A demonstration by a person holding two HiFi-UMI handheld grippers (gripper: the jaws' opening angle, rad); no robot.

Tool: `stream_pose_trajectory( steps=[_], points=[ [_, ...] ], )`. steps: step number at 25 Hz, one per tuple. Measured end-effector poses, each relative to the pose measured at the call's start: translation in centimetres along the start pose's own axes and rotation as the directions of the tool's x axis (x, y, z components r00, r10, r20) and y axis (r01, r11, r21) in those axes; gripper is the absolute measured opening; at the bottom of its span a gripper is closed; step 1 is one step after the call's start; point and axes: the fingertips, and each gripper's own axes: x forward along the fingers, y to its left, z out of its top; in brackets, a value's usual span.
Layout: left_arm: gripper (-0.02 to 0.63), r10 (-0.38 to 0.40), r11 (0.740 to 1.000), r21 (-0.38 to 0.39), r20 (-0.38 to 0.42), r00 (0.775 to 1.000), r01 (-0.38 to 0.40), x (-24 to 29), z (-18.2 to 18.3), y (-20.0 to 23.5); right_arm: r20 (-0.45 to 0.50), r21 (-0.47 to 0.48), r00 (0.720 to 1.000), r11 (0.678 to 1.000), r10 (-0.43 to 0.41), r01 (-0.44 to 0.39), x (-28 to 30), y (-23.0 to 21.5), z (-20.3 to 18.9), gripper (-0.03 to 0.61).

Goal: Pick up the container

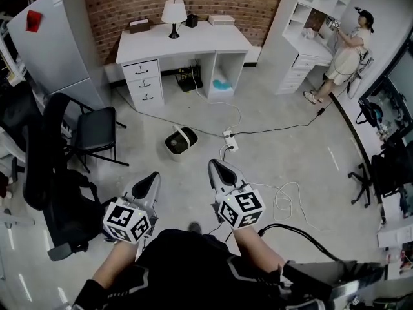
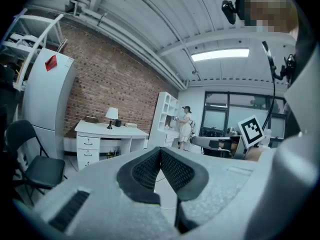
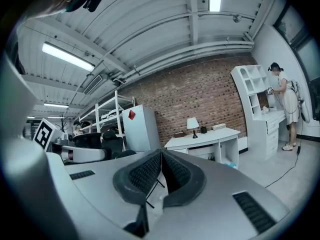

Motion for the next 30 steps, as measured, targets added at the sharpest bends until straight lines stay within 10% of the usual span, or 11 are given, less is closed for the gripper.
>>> stream_pose_trajectory(
  steps=[17,30],
  points=[
    [0.011,0.1,0.995,0.008,-0.07,0.993,-0.1,5.6,-0.7,-0.2,-0.029,0.04,0.998,0.997,0.062,-0.061,1.4,-7.1,0.0,0.009],
    [0.011,0.026,0.999,-0.025,-0.051,0.998,-0.027,11.6,0.4,4.3,-0.039,0.008,0.999,1.0,-0.009,0.01,6.1,-9.6,1.0,0.009]
  ],
)
